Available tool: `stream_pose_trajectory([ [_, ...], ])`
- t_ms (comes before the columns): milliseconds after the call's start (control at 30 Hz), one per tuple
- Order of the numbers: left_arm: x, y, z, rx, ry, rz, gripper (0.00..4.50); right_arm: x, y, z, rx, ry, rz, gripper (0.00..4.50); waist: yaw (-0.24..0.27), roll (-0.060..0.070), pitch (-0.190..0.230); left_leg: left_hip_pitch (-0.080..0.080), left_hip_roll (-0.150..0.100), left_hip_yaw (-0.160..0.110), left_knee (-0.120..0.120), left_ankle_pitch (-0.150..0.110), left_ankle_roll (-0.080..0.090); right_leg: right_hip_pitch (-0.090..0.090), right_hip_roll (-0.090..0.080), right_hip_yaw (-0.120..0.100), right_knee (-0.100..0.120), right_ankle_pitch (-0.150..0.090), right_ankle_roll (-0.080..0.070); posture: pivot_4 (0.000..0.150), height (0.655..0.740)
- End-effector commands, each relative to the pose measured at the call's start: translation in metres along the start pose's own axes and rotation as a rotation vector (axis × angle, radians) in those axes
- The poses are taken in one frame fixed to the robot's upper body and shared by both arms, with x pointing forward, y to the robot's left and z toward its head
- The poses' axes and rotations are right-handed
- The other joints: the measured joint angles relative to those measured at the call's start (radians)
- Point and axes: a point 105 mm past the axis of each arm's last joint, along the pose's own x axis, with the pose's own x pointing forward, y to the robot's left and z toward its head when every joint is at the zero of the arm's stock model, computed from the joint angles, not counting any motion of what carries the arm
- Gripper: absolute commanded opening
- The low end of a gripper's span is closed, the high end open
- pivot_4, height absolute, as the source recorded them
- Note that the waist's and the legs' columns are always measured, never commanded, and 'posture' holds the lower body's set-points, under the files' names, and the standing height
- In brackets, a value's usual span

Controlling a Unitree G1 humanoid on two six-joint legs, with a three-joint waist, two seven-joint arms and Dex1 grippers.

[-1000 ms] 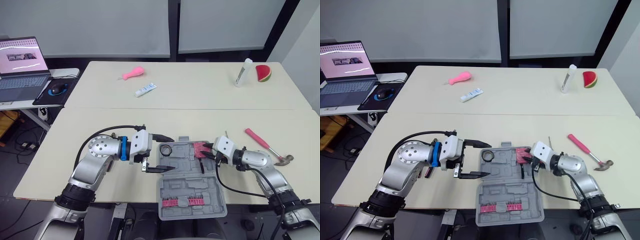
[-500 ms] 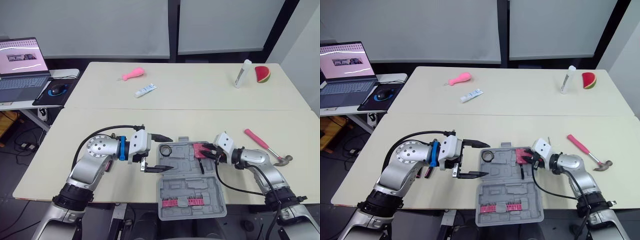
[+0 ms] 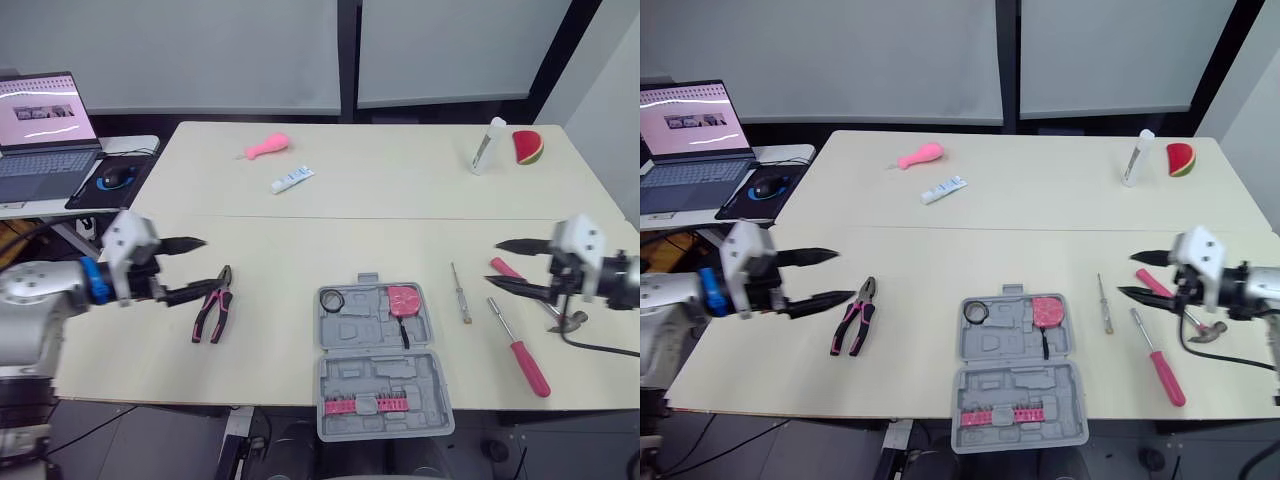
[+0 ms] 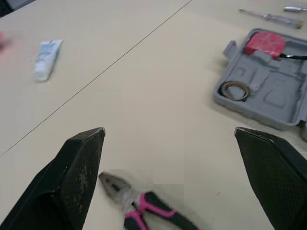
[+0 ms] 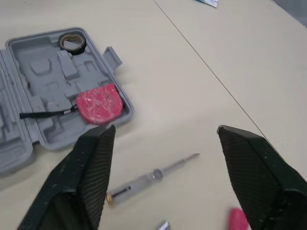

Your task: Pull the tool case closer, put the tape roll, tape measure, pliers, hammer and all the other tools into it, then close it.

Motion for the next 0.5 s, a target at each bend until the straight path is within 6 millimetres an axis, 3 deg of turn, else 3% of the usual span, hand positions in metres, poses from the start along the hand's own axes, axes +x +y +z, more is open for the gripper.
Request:
stream_pose_trajectory([
  [33, -0.033, 0.019, -0.021, -0.038, 0.046, 0.125, 4.5, -0.039, -0.017, -0.009, -0.011, 0.037, -0.102, 4.47, 0.0, 0.0, 0.0, 0.0, 0.0, 0.0, 0.0, 0.0, 0.0, 0.0, 0.0, 0.0, 0.0, 0.0, 0.0, 0.15, 0.74],
  [167, -0.054, 0.032, -0.044, -0.097, 0.077, 0.243, 4.5, -0.071, -0.033, -0.035, 0.038, 0.096, -0.235, 4.47, -0.001, 0.001, 0.0, 0.0, 0.0, 0.001, 0.0, 0.0, 0.0, -0.001, 0.0, 0.001, 0.0, 0.0, 0.0, 0.15, 0.74],
  [300, -0.06, 0.036, -0.056, -0.128, 0.096, 0.284, 4.5, -0.09, -0.039, -0.059, 0.089, 0.14, -0.314, 4.47, -0.001, 0.001, 0.0, 0.0, 0.0, 0.001, 0.0, 0.0, 0.0, -0.001, 0.0, 0.001, 0.0, 0.0, 0.0, 0.15, 0.74],
  [400, -0.058, 0.038, -0.057, -0.132, 0.091, 0.299, 4.5, -0.095, -0.04, -0.072, 0.108, 0.165, -0.342, 4.47, -0.002, 0.001, 0.0, 0.0, 0.0, 0.002, 0.0, 0.0, 0.0, -0.001, 0.0, 0.001, 0.0, 0.0, 0.0, 0.15, 0.74],
  [500, -0.055, 0.042, -0.056, -0.119, 0.084, 0.33, 4.5, -0.086, -0.047, -0.065, 0.08, 0.139, -0.355, 4.47, -0.004, 0.001, 0.0, 0.0, 0.0, 0.002, 0.0, 0.0, 0.0, -0.001, 0.0, 0.002, 0.001, 0.0, 0.0, 0.15, 0.74],
])
